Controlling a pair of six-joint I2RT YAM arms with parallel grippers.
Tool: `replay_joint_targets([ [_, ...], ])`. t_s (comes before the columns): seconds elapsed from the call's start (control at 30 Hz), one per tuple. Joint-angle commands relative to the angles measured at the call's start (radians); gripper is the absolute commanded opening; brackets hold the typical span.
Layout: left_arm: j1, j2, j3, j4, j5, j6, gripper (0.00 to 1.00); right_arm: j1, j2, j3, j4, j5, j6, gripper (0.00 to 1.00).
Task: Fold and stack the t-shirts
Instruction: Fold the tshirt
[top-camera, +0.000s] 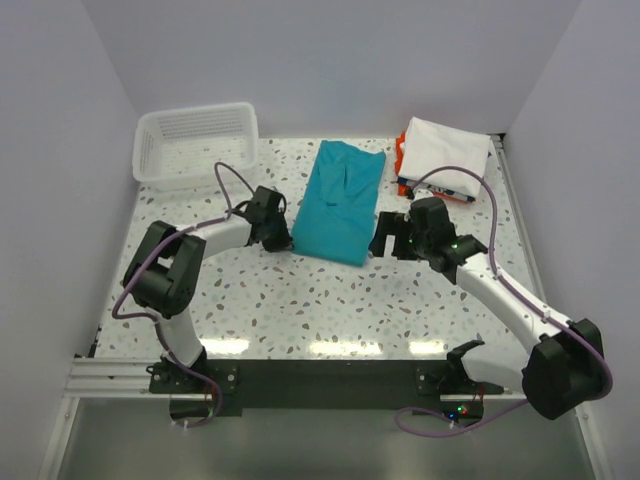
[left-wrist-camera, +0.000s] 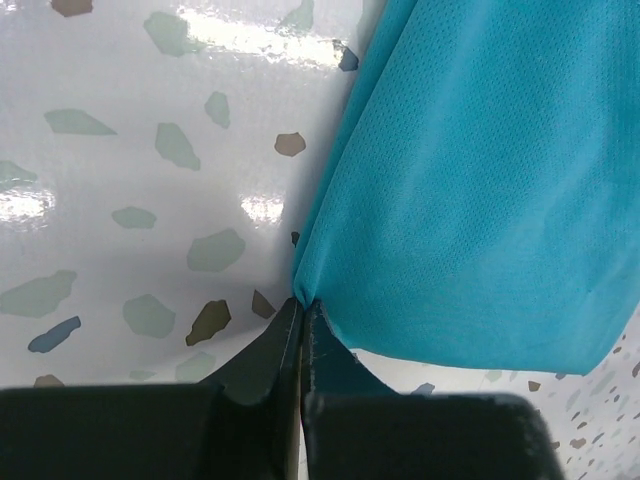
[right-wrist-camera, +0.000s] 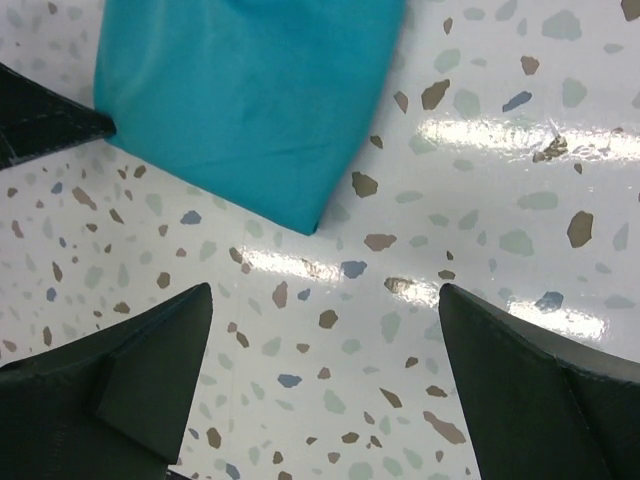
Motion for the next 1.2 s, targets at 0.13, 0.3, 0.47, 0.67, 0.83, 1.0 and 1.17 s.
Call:
replay_joint_targets([
  [0.13, 0.006, -0.002, -0.080, 0.072, 0.008, 0.008, 0.00, 0.009, 0.084, -0.026, -0.009, -0.117, -0.027, 0.94],
  [0.3, 0.006, -0.065, -0.145, 0.097, 0.002, -0.013, 0.00, 0.010, 0.203, -0.034, 0.094, -0.166, 0.020, 0.81],
  [0.47, 0.006, -0.085, -0.171, 0.097, 0.007, -0.018, 0.00, 0.010, 0.316, -0.043, 0.195, -0.197, 0.060, 0.65],
  [0.67, 0.006, -0.100, -0.191, 0.091, 0.008, -0.024, 0.00, 0.012, 0.378, -0.040, 0.249, -0.218, 0.086, 0.51],
  [0.83, 0.006, -0.105, -0.200, 0.096, 0.013, -0.029, 0.00, 0.012, 0.396, -0.069, 0.270, -0.222, 0.097, 0.47],
  [1.0, 0.006, -0.109, -0.208, 0.096, 0.013, -0.027, 0.00, 0.016, 0.436, -0.089, 0.333, -0.269, 0.122, 0.40],
  [1.17, 0.006, -0.116, -0.223, 0.099, 0.013, -0.032, 0.00, 0.032, 0.467, -0.092, 0.367, -0.281, 0.135, 0.26],
])
